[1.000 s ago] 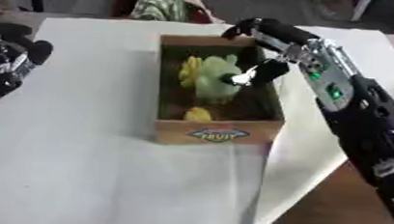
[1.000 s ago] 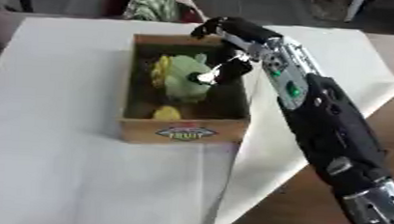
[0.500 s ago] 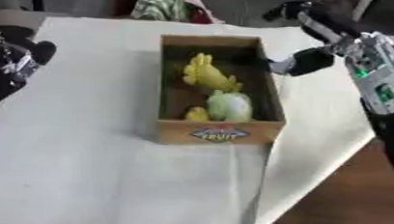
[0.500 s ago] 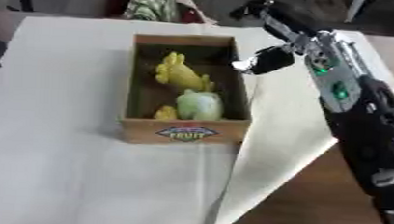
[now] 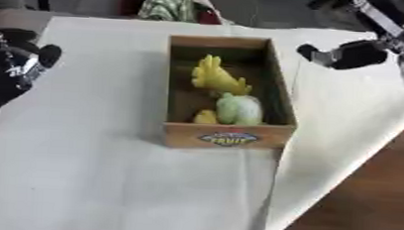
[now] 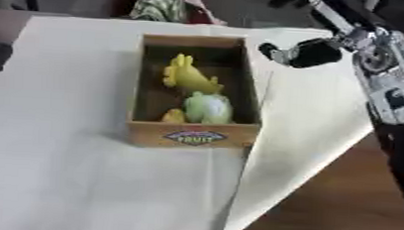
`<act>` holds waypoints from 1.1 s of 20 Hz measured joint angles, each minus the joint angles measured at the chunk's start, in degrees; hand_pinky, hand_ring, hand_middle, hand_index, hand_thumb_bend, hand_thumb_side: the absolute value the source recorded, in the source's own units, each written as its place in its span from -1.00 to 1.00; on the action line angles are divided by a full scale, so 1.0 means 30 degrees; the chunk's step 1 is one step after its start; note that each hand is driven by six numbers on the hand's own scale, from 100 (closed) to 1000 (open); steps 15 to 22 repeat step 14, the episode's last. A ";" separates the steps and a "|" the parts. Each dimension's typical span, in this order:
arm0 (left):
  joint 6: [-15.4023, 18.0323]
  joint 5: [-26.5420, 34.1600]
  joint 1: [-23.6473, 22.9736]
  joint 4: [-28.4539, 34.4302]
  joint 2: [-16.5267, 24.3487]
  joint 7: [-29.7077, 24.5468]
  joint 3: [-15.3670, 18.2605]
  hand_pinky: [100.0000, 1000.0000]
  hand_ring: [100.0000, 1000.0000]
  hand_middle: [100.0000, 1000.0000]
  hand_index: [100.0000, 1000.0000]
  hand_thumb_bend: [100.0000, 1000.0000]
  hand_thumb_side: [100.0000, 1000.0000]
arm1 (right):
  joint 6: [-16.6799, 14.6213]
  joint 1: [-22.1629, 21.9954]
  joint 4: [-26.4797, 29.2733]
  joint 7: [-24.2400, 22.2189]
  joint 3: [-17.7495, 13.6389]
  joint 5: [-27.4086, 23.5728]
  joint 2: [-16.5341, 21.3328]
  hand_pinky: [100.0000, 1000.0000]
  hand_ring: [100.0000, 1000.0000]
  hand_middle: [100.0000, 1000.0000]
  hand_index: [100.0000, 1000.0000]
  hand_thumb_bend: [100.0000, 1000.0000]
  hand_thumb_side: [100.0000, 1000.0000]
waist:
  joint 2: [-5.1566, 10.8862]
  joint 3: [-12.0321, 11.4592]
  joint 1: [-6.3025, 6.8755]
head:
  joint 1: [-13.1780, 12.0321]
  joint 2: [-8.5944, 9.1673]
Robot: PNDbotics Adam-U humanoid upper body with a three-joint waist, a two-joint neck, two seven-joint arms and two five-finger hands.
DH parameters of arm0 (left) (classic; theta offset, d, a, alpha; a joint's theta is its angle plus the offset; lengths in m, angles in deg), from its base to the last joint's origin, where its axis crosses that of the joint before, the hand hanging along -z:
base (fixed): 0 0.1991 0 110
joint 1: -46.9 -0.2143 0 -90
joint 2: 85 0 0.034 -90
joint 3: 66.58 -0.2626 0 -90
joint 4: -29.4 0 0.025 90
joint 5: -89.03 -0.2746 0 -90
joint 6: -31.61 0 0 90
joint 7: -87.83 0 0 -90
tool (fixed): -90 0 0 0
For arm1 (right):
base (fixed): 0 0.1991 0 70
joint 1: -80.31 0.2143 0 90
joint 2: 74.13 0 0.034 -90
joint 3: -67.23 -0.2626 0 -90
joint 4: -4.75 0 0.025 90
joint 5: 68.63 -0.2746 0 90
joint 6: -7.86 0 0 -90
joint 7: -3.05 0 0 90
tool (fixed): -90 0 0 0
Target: Pick up objects on the table and place them in the box.
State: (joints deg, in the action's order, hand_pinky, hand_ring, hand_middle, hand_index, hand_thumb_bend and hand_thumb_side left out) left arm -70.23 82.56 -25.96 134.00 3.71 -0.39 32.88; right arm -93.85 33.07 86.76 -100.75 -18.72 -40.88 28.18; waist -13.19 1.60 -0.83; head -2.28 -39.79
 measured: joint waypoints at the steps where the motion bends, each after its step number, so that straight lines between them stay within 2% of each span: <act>1: 0.0036 0.0073 -0.0041 0.0015 0.0000 0.0205 0.0058 0.16 -0.20 -0.04 0.32 0.42 -0.07 | 0.0288 -0.0472 0.0447 0.0285 -0.0456 -0.0301 0.0096 0.49 0.59 0.27 0.47 -0.40 -0.56 | -0.0022 0.0027 -0.0026 | -0.0065 0.0000; 6: 0.0364 0.0631 -0.0246 0.0070 0.0002 0.0906 0.0094 0.17 -0.20 -0.04 0.32 0.42 -0.08 | 0.1641 -0.2981 0.2567 0.1775 -0.2622 -0.1869 0.0128 0.46 0.57 0.25 0.44 -0.51 -0.60 | -0.0081 0.0100 -0.0046 | -0.0125 -0.0008; 11: 0.0618 0.1062 -0.0370 0.0069 0.0002 0.1158 0.0080 0.17 -0.20 -0.04 0.32 0.42 -0.08 | 0.1950 -0.5560 0.4256 0.3416 -0.3344 -0.3522 0.0103 0.46 0.57 0.25 0.44 -0.51 -0.60 | -0.0059 -0.0017 -0.0058 | 0.0037 -0.0167; 13: 0.0652 0.1119 -0.0380 0.0066 0.0002 0.1185 0.0076 0.17 -0.20 -0.04 0.32 0.42 -0.08 | 0.1980 -0.5978 0.4665 0.4062 -0.3338 -0.4148 0.0108 0.46 0.57 0.25 0.44 -0.51 -0.60 | -0.0046 -0.0044 -0.0064 | 0.0097 -0.0172; 14: 0.0661 0.1135 -0.0387 0.0066 0.0002 0.1190 0.0075 0.17 -0.20 -0.05 0.31 0.42 -0.08 | 0.2000 -0.6064 0.4785 0.4347 -0.3332 -0.4383 0.0113 0.42 0.54 0.20 0.39 -0.66 -0.65 | -0.0041 -0.0048 -0.0063 | 0.0116 -0.0173; 22: 0.0661 0.1135 -0.0387 0.0066 0.0002 0.1190 0.0075 0.17 -0.20 -0.05 0.31 0.42 -0.08 | 0.2000 -0.6064 0.4785 0.4347 -0.3332 -0.4383 0.0113 0.42 0.54 0.20 0.39 -0.66 -0.65 | -0.0041 -0.0048 -0.0063 | 0.0116 -0.0173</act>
